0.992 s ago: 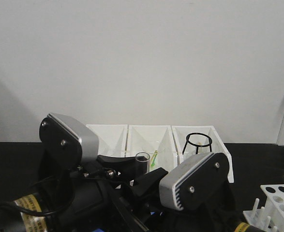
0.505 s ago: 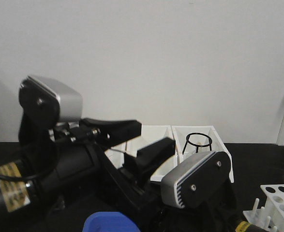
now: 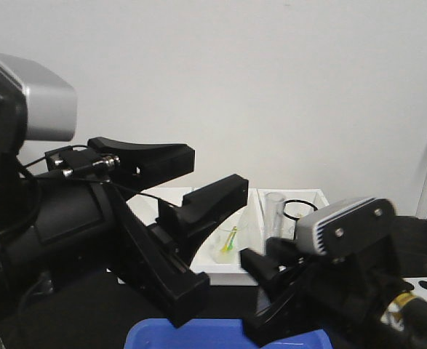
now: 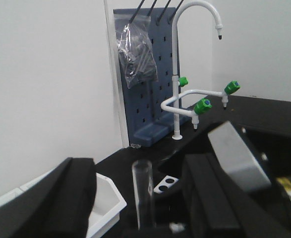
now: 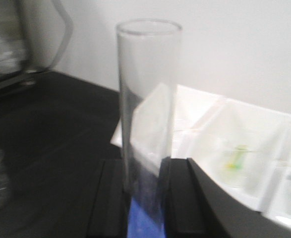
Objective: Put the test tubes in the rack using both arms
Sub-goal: 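Open the left gripper and carry the tube over the rack with the right gripper, then lower the held tube into a rack hole with the right gripper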
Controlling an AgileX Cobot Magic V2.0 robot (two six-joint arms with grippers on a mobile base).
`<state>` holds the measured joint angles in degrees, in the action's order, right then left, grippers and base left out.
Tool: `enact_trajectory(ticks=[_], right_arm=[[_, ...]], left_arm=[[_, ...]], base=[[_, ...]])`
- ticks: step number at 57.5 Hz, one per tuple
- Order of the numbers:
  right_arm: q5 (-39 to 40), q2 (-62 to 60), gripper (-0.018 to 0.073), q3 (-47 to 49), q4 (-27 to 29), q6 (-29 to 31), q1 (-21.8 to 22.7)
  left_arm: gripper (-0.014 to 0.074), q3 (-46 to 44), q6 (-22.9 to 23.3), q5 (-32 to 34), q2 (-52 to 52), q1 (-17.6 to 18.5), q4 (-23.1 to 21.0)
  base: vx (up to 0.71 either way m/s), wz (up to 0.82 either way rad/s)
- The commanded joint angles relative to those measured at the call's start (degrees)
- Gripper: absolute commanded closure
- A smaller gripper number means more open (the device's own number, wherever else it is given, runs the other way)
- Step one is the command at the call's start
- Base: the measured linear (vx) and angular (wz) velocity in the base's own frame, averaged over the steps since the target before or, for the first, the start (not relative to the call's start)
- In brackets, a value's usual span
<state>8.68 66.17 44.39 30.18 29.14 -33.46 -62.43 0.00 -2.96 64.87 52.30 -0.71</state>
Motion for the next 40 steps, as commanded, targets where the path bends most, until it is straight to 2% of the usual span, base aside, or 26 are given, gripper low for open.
enact_trajectory(ticks=[1,13,22,29,35,40], right_arm=[[2.7,-2.9,0.0567,2.1,-0.3,1.9,6.8],[-3.7,-7.3,0.0567,1.2,-0.3,3.7,25.8],[-0.7,-10.5,0.0567,-4.6,-0.3,3.7,38.6],[5.8,-10.9,0.0566,-11.5,-0.3,3.5,42.6],[14.0,-10.8,0.0566,-16.9,-2.0,2.8,42.7],[18.8,-10.8,0.0566,-18.6,-5.0,-0.5,42.7]], left_arm=[[0.0098,-2.2,0.0,3.9,-1.5,0.1,-0.2],[0.0098,-2.2,0.0,3.4,-1.5,0.1,-0.2],[0.0098,-2.2,0.0,3.3,-1.5,0.1,-0.2],[0.0098,-2.2,0.0,3.0,-1.5,0.1,-0.2],[0.0098,-2.2,0.0,3.0,-1.5,0.1,-0.2],[0.0098,-2.2,0.0,3.0,-1.5,0.1,0.1]], base=[[0.0,0.0],[0.0,0.0],[0.0,0.0],[0.0,0.0],[0.0,0.0],[0.0,0.0]])
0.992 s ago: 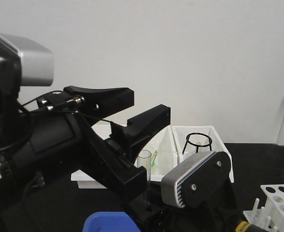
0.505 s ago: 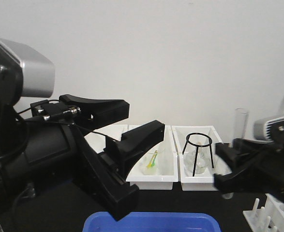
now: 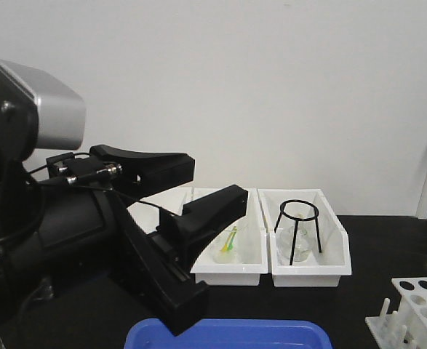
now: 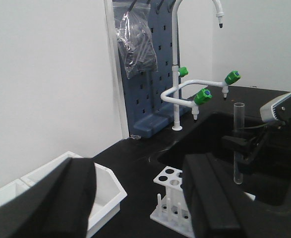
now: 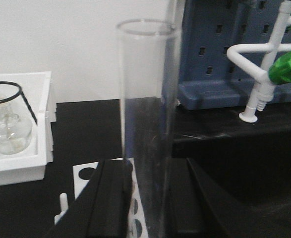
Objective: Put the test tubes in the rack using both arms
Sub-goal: 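Lower the held tube into a rack hole with the right gripper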
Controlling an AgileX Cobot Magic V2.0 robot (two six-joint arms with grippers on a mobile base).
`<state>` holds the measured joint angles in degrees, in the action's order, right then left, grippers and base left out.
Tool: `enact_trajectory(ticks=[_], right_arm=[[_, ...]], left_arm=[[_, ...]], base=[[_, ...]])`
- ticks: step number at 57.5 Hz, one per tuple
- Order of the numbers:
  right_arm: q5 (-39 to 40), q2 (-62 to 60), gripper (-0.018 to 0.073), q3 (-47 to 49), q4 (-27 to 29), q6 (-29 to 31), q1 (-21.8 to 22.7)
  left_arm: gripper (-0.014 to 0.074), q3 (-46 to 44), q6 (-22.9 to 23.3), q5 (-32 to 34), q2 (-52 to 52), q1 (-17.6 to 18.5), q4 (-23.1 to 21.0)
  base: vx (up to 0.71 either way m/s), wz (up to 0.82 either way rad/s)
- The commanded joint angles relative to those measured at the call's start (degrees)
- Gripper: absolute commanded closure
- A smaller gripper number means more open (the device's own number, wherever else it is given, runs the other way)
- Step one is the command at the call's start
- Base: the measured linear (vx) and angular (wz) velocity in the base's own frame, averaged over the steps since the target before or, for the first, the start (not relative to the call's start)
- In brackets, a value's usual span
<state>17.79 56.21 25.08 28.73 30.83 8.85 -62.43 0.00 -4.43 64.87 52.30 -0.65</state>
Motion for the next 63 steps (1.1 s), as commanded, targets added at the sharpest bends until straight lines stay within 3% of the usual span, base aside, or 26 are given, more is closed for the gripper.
enact_trajectory(ticks=[1,17,26,38,51,63], right_arm=[[10.2,-0.9,0.0566,0.8,-4.5,-3.2,0.4],[17.3,5.1,0.0566,0.8,-23.2,-23.5,0.5],[19.9,10.2,0.0566,2.2,-29.5,-28.3,0.5],[20.9,14.2,0.0566,2.9,-30.5,-28.9,0.5],[28.3,18.8,0.0566,2.9,-30.5,-28.9,0.5],[30.4,22.3,0.0566,2.9,-29.9,-28.9,0.5]], left_arm=[[0.0098,-2.2,0.0,4.4,-1.5,0.1,0.1],[0.0098,-2.2,0.0,3.1,-1.5,0.1,0.1],[0.0098,-2.2,0.0,3.1,-1.5,0.1,0.1],[0.0098,-2.2,0.0,1.9,-1.5,0.1,0.1],[0.0098,-2.2,0.0,-0.1,-1.4,0.1,0.1],[0.0098,-2.2,0.0,-0.1,-1.4,0.1,0.1]], base=[[0.0,0.0],[0.0,0.0],[0.0,0.0],[0.0,0.0],[0.0,0.0],[0.0,0.0]])
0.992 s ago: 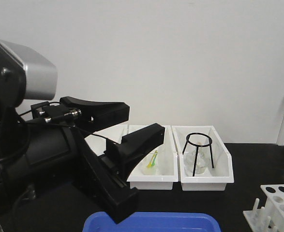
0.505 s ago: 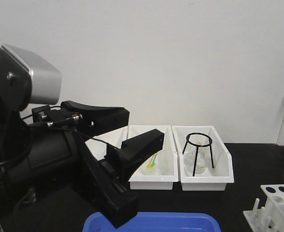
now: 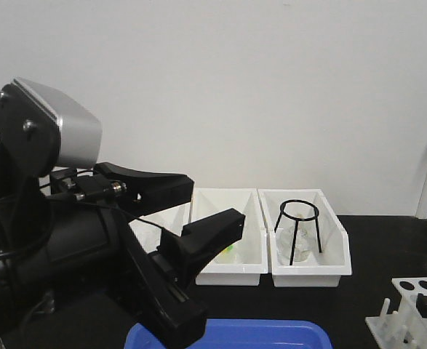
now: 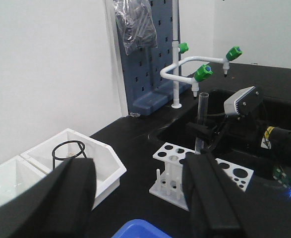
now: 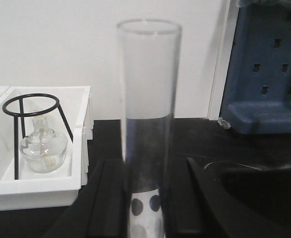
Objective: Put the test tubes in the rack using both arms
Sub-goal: 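Lower the held tube into a rack hole with the right gripper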
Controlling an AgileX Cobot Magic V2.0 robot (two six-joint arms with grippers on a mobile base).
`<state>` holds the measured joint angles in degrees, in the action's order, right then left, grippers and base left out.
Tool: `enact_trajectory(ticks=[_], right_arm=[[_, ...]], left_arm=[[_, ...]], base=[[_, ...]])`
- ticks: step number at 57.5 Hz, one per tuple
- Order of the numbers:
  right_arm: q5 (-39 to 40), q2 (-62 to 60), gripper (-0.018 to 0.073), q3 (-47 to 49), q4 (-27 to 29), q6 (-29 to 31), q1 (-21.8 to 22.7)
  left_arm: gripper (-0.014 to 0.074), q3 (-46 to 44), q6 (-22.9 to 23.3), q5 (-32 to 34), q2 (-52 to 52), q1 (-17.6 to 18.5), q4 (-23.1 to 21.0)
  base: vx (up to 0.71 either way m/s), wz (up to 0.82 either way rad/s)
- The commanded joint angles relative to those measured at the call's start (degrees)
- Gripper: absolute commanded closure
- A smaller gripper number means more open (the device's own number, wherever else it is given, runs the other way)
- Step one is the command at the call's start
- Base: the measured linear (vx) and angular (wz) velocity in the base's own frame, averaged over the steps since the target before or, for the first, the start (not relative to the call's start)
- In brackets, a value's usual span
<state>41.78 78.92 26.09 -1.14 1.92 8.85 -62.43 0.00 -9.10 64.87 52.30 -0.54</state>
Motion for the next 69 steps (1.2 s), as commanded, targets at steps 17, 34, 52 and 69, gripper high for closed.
enact_trajectory(ticks=[17,34,52,69], right_arm=[[9.4,3.3,0.0566,1.9,0.0,-0.7,1.8],[11.7,6.5,0.0566,1.9,-1.8,-5.5,2.9],[11.4,11.6,0.0566,1.7,-1.9,-5.5,2.9],[11.6,15.6,0.0566,1.7,-5.7,-5.4,2.9]], left_arm=[[0.0098,-2.2,0.0,4.5,-1.4,0.1,0.0],[0.0098,-2.2,0.0,3.6,-1.4,0.1,0.0],[0.0098,-2.2,0.0,3.0,-1.4,0.1,0.0],[0.0098,-2.2,0.0,2.7,-1.4,0.1,-0.1]], base=[[0.0,0.0],[0.0,0.0],[0.0,0.0],[0.0,0.0]])
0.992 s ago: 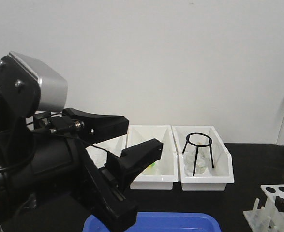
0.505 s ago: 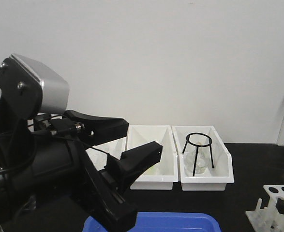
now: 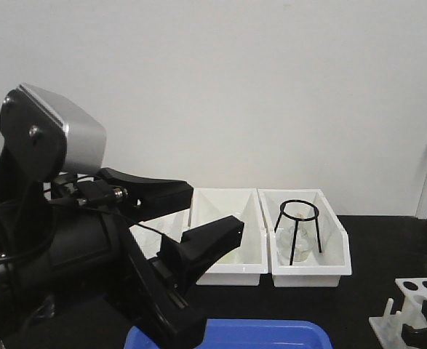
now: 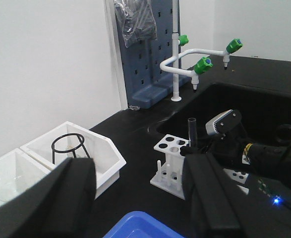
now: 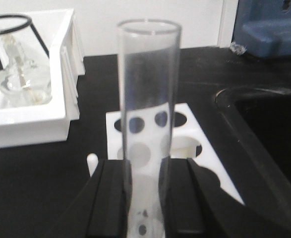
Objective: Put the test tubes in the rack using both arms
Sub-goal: 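Open the right gripper to release the tube and withdraw the left arm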
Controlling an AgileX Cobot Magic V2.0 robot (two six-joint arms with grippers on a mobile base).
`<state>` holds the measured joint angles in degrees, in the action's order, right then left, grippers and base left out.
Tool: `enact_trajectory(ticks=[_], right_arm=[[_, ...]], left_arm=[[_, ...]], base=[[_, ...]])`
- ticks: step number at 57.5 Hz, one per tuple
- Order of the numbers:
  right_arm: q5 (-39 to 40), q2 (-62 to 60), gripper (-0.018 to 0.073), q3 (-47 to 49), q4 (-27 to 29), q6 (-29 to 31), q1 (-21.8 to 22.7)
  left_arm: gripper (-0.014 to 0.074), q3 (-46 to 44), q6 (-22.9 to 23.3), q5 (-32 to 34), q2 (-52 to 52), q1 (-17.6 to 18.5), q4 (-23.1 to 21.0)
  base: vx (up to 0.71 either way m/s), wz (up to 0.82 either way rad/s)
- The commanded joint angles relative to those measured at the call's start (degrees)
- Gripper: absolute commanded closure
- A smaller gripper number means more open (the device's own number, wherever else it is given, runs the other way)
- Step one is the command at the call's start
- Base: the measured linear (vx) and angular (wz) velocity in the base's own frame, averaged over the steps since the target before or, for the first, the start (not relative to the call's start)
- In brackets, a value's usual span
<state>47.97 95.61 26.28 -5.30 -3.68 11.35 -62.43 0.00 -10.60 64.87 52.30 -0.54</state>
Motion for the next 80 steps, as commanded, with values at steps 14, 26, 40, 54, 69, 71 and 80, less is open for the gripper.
enact_trajectory(ticks=[14,26,40,54,69,71,80], right_arm=[[5.8,1.5,0.0563,1.5,-1.9,0.2,0.4],[5.8,1.7,0.0554,1.5,-1.9,0.3,0.4],[5.7,1.7,0.0447,1.5,-1.9,0.3,0.4],[5.7,1.7,0.025,1.5,-2.0,0.3,0.4],[8.8,1.5,0.0071,1.5,-1.9,0.3,0.4],[10.0,1.1,0.0062,1.5,-1.9,0.3,0.4],[12.5,-3.5,0.006,1.5,-1.9,0.1,0.4]], left_arm=[[0.0098,-2.2,0.0,3.9,-1.4,0.1,-0.1],[0.0098,-2.2,0.0,3.9,-1.4,0.1,-0.1],[0.0098,-2.2,0.0,3.6,-1.4,0.1,-0.1],[0.0098,-2.2,0.3,3.1,-1.4,0.1,-0.1],[0.0098,-2.2,0.3,3.1,-1.4,0.1,-0.1],[0.0098,-2.2,0.3,3.1,-1.4,0.1,-0.1],[0.0098,-2.2,0.3,3.1,-1.4,0.1,-0.1]], base=[[0.0,0.0],[0.0,0.0],[0.0,0.0],[0.0,0.0],[0.0,0.0],[0.0,0.0],[0.0,0.0]])
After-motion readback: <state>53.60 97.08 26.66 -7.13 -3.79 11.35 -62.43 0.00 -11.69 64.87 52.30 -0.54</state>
